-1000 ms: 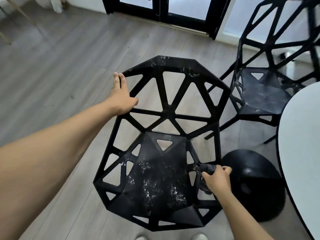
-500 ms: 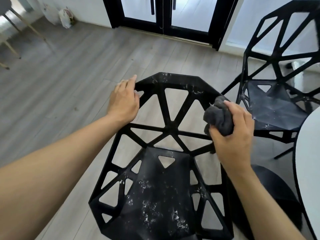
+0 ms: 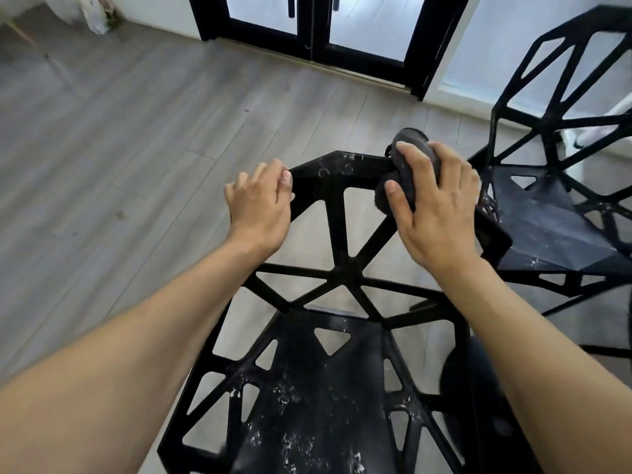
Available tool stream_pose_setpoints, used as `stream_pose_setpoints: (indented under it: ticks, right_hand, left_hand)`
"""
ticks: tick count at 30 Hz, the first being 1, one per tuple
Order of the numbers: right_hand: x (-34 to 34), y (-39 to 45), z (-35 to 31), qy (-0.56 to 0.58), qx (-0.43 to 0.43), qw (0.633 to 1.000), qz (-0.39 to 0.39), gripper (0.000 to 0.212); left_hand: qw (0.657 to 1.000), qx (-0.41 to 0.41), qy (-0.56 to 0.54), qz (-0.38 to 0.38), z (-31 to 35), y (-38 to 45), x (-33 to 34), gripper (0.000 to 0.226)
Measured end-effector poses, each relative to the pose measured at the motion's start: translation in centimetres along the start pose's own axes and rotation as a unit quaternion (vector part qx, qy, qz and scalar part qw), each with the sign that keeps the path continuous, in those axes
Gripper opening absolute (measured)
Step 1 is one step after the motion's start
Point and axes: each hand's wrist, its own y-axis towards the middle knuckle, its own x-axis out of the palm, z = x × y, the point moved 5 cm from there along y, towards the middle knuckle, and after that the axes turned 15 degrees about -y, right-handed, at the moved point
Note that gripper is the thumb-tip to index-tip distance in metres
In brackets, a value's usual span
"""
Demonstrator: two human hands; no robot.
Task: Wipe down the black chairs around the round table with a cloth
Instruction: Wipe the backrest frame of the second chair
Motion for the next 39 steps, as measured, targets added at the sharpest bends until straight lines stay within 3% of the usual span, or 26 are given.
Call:
stream_pose_setpoints:
  ticks: [8,12,14,20,25,33,36,39]
  right_hand:
    - [1.8,4.9,-12.3,0.005,-0.161,0.987,0.021,0.042]
    - [1.7,5.2,-11.4,0.006,-0.236,0.970,0.051,0.039]
    - [1.8,4.9,-8.7,0.006,-0.218,0.975,0.047,0.039]
    - [0.3,0.8,3.1,0.002,-0.011,1.000,0.014,0.039]
    - [0.5,0.8,1.9,0.001,0.056,0.998,0.030,0.036]
    - [2.1,5.4,-12.8,0.020,-0.116,0.991,0.070,0.029]
    - [1.7,5.0,-10.6,0.015,-0.158,0.984,0.080,0.030]
    - [1.2,3.9,-4.0,-0.003,-0.099,0.994,0.049,0.034]
  left_hand:
    - [0.997,0.008,-0.074,-0.015,-0.7,0.1,-0.3,0.029]
    - [0.995,0.019,-0.098,-0.018,-0.8,-0.2,-0.4,0.031]
    - [0.996,0.021,-0.084,-0.016,-0.7,-0.1,-0.4,0.035]
    - [0.997,0.016,-0.078,-0.005,-0.5,-0.6,-0.2,0.035]
    - [0.996,0.017,-0.081,-0.020,-0.6,-0.5,-0.1,0.025]
    - [0.996,0.036,-0.086,-0.007,-0.8,0.0,-0.3,0.028]
    - [0.995,0.047,-0.084,-0.005,-0.8,-0.2,-0.2,0.033]
    - [0.996,0.035,-0.077,-0.006,-0.8,0.1,0.2,0.037]
